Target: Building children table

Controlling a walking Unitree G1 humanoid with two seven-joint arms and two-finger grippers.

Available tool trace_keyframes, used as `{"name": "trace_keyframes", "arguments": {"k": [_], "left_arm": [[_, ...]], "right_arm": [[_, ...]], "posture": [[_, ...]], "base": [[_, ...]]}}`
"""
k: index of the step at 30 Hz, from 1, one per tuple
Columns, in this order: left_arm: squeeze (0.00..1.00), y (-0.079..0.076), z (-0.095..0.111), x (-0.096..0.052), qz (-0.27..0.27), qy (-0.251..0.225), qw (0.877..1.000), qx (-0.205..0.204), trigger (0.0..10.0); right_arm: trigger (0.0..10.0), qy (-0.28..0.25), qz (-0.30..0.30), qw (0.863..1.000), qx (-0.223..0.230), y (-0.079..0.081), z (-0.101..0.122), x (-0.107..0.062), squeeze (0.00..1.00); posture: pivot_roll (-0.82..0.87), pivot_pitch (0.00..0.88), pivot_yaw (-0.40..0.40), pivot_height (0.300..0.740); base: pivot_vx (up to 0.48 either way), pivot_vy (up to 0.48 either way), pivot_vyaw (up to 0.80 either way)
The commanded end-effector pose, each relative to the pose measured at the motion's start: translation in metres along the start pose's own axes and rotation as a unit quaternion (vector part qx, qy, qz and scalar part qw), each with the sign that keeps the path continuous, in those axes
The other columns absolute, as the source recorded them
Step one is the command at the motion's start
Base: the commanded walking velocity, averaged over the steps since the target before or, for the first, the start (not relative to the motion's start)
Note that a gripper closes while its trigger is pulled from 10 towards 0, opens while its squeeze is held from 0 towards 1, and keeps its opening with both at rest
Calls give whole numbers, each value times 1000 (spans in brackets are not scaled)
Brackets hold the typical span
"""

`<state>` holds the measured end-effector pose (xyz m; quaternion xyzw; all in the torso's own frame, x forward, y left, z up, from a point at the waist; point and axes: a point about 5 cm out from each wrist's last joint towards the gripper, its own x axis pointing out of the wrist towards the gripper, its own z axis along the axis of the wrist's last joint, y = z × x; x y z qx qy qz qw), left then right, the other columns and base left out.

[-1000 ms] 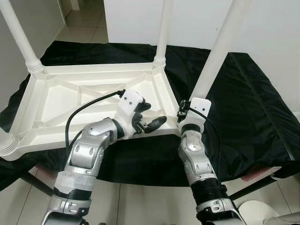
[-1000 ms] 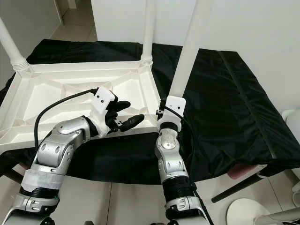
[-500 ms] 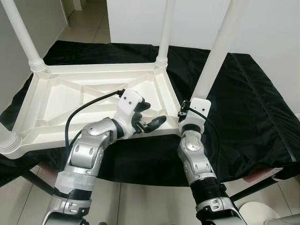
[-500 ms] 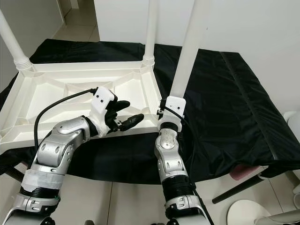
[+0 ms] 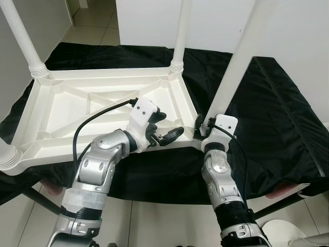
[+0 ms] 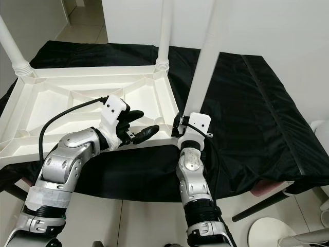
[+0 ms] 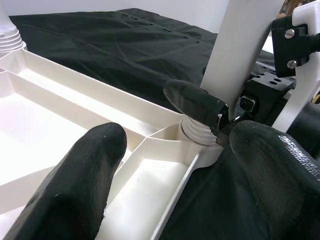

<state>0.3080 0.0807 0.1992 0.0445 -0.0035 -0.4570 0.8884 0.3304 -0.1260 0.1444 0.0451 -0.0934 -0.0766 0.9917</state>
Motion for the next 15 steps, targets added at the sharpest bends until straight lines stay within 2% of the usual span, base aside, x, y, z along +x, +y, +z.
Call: {"name": "trace_keyframes", "arguments": {"k": [1,3,7,11,13,14,15], "left_arm": [[0,5,2,0,61,-2,998,8,10000],[0,5,2,0,61,-2,998,9,10000],[0,4,2,1,61,-3,998,9,10000],[0,4,2,1,60,-4,998,8,10000],[0,5,3,2,60,-5,998,8,10000],[0,5,4,3,60,-6,998,8,10000],[0,5,4,3,60,-6,998,8,10000]], "right_arm": [[10000,0,15,1000,-2,-7,0,3,0],[10000,2,23,1000,-4,-9,0,4,0],[10000,4,98,995,-10,-16,1,8,0],[10000,-2,137,990,-27,-24,4,12,0],[10000,1,207,978,-35,-29,6,13,0],[0,6,236,971,-24,-32,6,14,0],[0,6,236,971,-24,-32,6,14,0]], "posture": [[3,66,-42,740],[3,66,-42,740],[1,62,-40,740],[-1,62,-38,740],[-5,63,-33,740],[-7,64,-31,740],[-7,64,-31,740]], "base": [[0,0,0],[0,0,0],[0,0,0],[0,0,0],[0,0,0],[0,0,0],[0,0,0]]}}
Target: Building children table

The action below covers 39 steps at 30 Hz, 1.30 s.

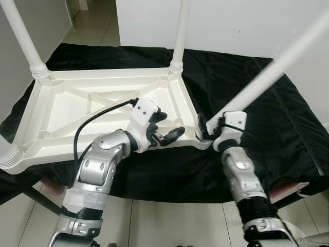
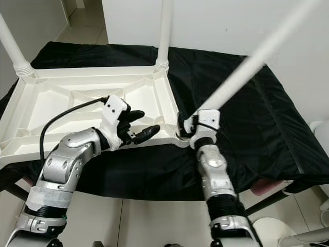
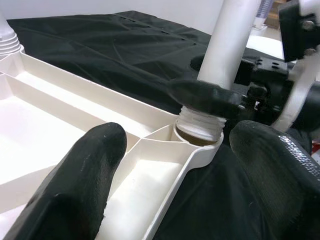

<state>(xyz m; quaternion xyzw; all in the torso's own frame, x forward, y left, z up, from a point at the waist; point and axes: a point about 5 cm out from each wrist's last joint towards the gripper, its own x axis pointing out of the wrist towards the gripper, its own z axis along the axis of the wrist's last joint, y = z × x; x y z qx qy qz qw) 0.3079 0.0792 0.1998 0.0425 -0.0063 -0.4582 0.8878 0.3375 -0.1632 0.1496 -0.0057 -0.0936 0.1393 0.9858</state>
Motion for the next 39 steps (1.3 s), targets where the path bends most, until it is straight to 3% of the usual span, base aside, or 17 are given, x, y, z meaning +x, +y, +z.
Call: {"name": "trace_keyframes", "arguments": {"k": [1,8,14,15,22,27,39], "left_arm": [[0,6,4,2,61,-3,998,9,10000],[0,7,5,2,63,-5,998,11,10000],[0,8,5,0,69,-5,998,9,10000],[0,8,5,0,70,-5,997,9,10000],[0,9,5,-1,71,-4,997,10,10000],[0,10,5,-1,72,-3,997,10,10000],[0,10,7,-4,70,-1,997,15,10000]], "right_arm": [[0,5,34,999,20,-1,-1,1,0],[0,15,65,997,50,-18,-1,2,0],[0,23,98,995,20,-18,1,4,0],[10000,30,113,993,10,-16,0,4,0],[10000,48,185,981,-28,-4,-8,0,0],[10000,68,224,969,-82,6,-18,-7,0],[10000,111,140,980,-86,-14,-36,-8,0]], "posture": [[-5,67,-32,740],[0,70,-36,740],[5,72,-37,740],[5,74,-38,740],[10,75,-36,740],[13,75,-35,740],[25,80,-22,740]], "base": [[0,0,0],[0,0,0],[0,0,0],[0,0,0],[0,0,0],[0,0,0],[0,0,0]]}}
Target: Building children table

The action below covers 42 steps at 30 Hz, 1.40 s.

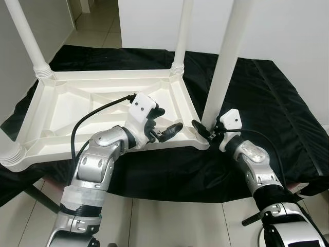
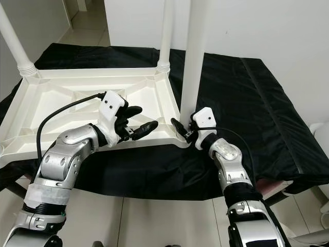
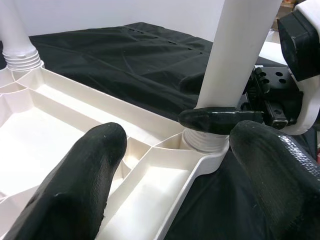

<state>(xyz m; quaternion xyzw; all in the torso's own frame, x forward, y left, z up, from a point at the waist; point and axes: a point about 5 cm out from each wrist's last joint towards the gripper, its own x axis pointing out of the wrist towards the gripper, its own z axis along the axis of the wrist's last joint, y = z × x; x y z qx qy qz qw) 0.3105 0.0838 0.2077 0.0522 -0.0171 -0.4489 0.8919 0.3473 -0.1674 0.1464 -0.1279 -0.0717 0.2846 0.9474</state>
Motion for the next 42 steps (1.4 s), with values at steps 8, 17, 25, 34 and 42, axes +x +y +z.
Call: {"name": "trace_keyframes", "arguments": {"k": [8,17,25,34,42], "left_arm": [[0,4,0,-1,58,5,998,3,10000],[0,5,1,-1,57,5,998,3,10000],[0,4,0,-2,59,5,998,3,10000],[0,3,-1,-3,62,5,998,0,10000],[0,2,-1,-3,60,5,998,0,10000]], "right_arm": [[10000,51,14,995,88,13,-32,-13,0],[10000,61,9,990,126,8,-32,-9,0],[10000,66,1,990,126,12,-34,-7,0],[10000,77,-82,986,123,14,-37,-6,0],[10000,60,-157,976,139,28,-26,7,0]], "posture": [[25,78,-18,740],[25,76,-18,740],[28,79,-22,740],[30,86,-33,740],[30,80,-40,740]], "base": [[0,0,0],[0,0,0],[0,0,0],[0,0,0],[0,0,0]]}}
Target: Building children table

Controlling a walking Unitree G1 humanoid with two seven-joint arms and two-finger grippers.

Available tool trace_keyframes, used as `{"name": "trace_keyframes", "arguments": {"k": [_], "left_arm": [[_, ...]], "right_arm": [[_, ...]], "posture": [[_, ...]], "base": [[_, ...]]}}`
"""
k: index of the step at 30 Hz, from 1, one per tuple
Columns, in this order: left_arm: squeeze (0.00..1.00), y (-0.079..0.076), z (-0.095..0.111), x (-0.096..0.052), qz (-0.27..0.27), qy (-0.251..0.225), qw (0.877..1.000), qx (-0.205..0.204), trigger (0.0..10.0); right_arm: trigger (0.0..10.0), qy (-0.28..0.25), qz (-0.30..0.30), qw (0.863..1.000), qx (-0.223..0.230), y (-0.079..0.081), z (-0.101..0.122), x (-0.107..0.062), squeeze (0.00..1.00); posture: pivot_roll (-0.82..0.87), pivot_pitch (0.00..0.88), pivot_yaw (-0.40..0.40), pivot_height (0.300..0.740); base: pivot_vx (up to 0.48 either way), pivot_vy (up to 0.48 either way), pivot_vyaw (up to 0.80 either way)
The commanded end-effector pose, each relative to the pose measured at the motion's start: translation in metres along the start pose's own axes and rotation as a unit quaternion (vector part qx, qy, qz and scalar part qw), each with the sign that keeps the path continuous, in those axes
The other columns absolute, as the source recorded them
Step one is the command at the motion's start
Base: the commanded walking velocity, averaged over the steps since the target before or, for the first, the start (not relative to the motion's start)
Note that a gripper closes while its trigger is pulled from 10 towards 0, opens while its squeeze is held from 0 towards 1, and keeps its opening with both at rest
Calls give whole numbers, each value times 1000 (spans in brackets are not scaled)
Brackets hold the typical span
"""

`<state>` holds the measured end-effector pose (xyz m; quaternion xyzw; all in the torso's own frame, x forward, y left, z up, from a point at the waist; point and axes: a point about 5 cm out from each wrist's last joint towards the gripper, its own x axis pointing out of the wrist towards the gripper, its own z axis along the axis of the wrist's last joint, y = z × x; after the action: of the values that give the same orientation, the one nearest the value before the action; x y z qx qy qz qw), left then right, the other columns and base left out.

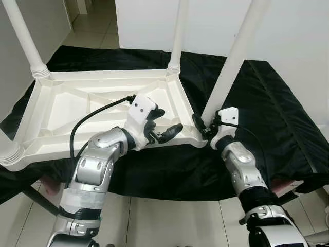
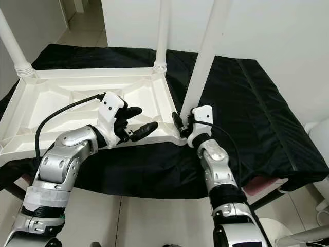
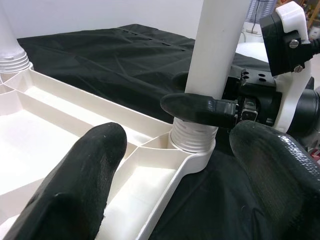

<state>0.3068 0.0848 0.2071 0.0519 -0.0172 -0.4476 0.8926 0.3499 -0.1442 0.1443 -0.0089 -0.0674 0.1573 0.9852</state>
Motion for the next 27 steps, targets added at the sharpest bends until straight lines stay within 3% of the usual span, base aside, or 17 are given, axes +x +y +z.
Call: {"name": "trace_keyframes", "arguments": {"k": [1,8,17,18,20,21,27], "left_arm": [[0,4,-1,0,58,5,998,0,10000],[0,3,-1,0,57,5,998,1,10000],[0,0,-1,1,54,2,999,0,10000],[0,0,-2,1,53,2,999,0,10000],[0,0,-2,2,53,1,999,0,10000],[0,0,-2,2,53,1,999,0,10000],[0,0,-1,2,54,0,999,1,10000]], "right_arm": [[10000,70,-44,996,30,5,-29,-10,0],[10000,70,-135,987,52,10,-28,-8,0],[10000,76,-265,959,67,18,-26,-6,0],[10000,81,-290,952,62,20,-26,-7,0],[10000,87,-296,949,55,24,-27,-6,0],[10000,89,-312,945,29,24,-25,-7,0],[10000,103,-338,935,12,19,-28,-10,0]], "posture": [[31,78,-42,740],[34,70,-47,740],[38,52,-54,740],[38,50,-56,740],[39,46,-57,740],[40,46,-58,740],[45,37,-65,740]], "base": [[0,0,0],[0,0,0],[0,0,0],[0,0,0],[0,0,0],[0,0,0],[0,0,0]]}}
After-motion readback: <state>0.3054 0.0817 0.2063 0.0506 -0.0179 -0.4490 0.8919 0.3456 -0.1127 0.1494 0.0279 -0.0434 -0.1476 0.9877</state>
